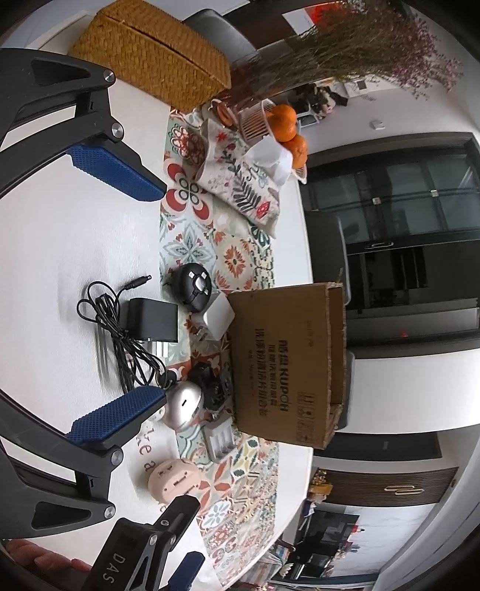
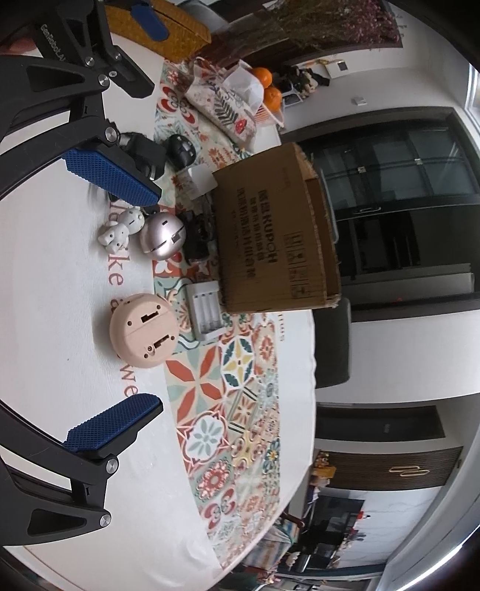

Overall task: Organize rigid objects
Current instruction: 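Move left tool to the black power adapter while right tool approaches the pink round case, then close left tool on the black adapter while right tool closes on the pink case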

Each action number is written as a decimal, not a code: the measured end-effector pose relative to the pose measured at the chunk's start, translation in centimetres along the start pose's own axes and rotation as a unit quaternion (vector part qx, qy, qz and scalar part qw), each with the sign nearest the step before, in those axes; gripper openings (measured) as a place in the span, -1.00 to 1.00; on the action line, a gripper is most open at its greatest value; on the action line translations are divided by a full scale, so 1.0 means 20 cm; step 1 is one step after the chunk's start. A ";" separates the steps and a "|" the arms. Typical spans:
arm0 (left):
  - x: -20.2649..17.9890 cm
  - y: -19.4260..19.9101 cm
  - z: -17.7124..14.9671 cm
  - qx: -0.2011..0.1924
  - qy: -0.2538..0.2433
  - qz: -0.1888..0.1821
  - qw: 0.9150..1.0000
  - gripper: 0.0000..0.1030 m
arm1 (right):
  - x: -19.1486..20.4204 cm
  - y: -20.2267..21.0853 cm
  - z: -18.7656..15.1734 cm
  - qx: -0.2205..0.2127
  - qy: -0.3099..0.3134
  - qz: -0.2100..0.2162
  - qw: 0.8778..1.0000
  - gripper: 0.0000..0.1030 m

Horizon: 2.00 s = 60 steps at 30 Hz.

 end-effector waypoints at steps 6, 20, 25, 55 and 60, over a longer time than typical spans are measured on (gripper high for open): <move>-0.01 -0.14 0.01 0.030 -0.006 -0.011 0.999 0.84 | 0.00 -0.11 0.00 0.021 0.004 -0.014 1.000 0.99; -0.03 -0.41 0.03 0.085 -0.017 -0.044 0.995 0.57 | 0.00 -0.37 0.00 0.077 0.003 -0.044 0.996 0.99; -0.04 -0.47 0.02 0.097 -0.020 -0.053 0.994 0.44 | -0.01 -0.43 -0.02 0.093 0.003 -0.052 0.994 0.99; -0.13 -0.63 -0.01 0.124 -0.017 -0.115 0.985 -0.14 | -0.08 -0.63 -0.09 0.138 -0.011 -0.061 0.988 0.66; -0.13 -0.61 -0.02 0.114 -0.018 -0.118 0.986 -0.16 | -0.08 -0.62 -0.10 0.128 -0.003 -0.058 0.990 0.46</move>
Point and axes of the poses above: each gripper's, at about its wrist camera, not at the fingertips, and y roughly against the way its jaws point, x to its left, z to its top, the point moved 1 cm from there along -y, roughly the way its jaws point, and after that the axes turned 9 degrees about -y, right-handed, at the moved point
